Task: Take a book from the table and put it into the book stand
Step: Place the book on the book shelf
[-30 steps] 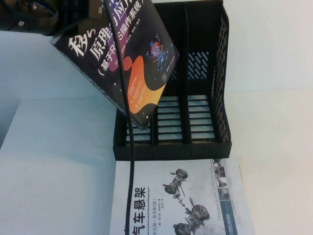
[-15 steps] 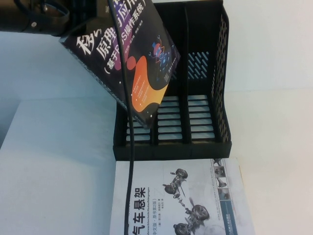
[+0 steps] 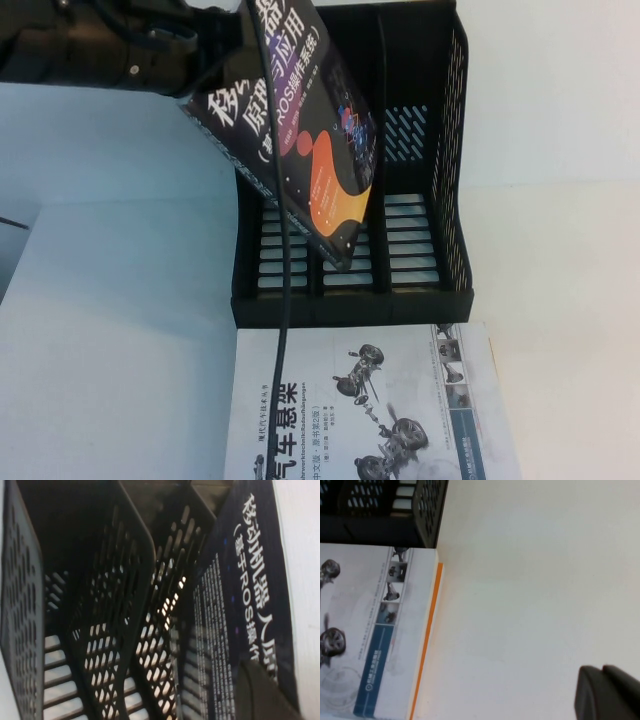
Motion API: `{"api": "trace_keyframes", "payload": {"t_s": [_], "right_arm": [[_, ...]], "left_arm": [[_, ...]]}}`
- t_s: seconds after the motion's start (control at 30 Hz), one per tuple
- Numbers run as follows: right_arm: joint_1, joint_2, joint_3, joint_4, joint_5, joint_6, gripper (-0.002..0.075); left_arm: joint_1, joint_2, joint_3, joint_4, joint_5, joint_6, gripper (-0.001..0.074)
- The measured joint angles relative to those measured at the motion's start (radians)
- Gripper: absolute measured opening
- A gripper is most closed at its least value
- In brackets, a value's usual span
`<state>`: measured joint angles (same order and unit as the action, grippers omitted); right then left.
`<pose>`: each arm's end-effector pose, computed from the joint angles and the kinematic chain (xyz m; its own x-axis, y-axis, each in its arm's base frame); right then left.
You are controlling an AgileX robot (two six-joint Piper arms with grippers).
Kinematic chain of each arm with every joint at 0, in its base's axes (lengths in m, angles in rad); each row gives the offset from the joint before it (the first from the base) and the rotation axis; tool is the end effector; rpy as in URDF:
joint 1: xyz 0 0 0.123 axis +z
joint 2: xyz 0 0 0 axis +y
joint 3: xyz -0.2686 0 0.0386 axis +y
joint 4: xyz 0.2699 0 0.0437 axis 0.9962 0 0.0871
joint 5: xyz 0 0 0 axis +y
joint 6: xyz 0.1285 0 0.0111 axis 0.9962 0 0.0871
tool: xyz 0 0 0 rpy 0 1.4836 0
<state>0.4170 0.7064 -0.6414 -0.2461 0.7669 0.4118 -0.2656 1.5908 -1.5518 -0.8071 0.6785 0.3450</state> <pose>0.1804 0.0560 0.2680 -0.6584 -0.0429 -0.7514 -0.1357 0.9888 0.0624 0.3882 -0.1663 0.3728 -0.6119 -0.1396 -0.7786 0.4485 0.7496 -0.4868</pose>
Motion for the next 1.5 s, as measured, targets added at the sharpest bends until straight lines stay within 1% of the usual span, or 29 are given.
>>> {"api": "trace_keyframes", "payload": {"t_s": [0.43, 0.83, 1.13, 1.33, 1.5], "right_arm": [[0.0, 0.0, 0.0, 0.013, 0.004, 0.015, -0.0002], [0.0, 0.0, 0.0, 0.023, 0.001, 0.027, -0.0002], [0.0, 0.0, 0.0, 0.033, 0.001, 0.028, -0.0002], [0.0, 0.0, 0.0, 0.035, 0.001, 0.028, -0.0002], [0.0, 0.0, 0.0, 0.035, 0.001, 0.028, -0.0002]], "left_arm": [[0.0, 0.024, 0.0, -0.039, -0.132, 0.0, 0.0112], [0.0, 0.1, 0.0, -0.045, -0.141, 0.004, 0.0112], [-0.056, 0.143, -0.005, 0.015, -0.168, 0.006, 0.0112], [-0.117, 0.144, -0.006, 0.118, -0.215, 0.0, 0.0112], [-0.147, 0.144, -0.006, 0.193, -0.246, -0.083, 0.0112]]}}
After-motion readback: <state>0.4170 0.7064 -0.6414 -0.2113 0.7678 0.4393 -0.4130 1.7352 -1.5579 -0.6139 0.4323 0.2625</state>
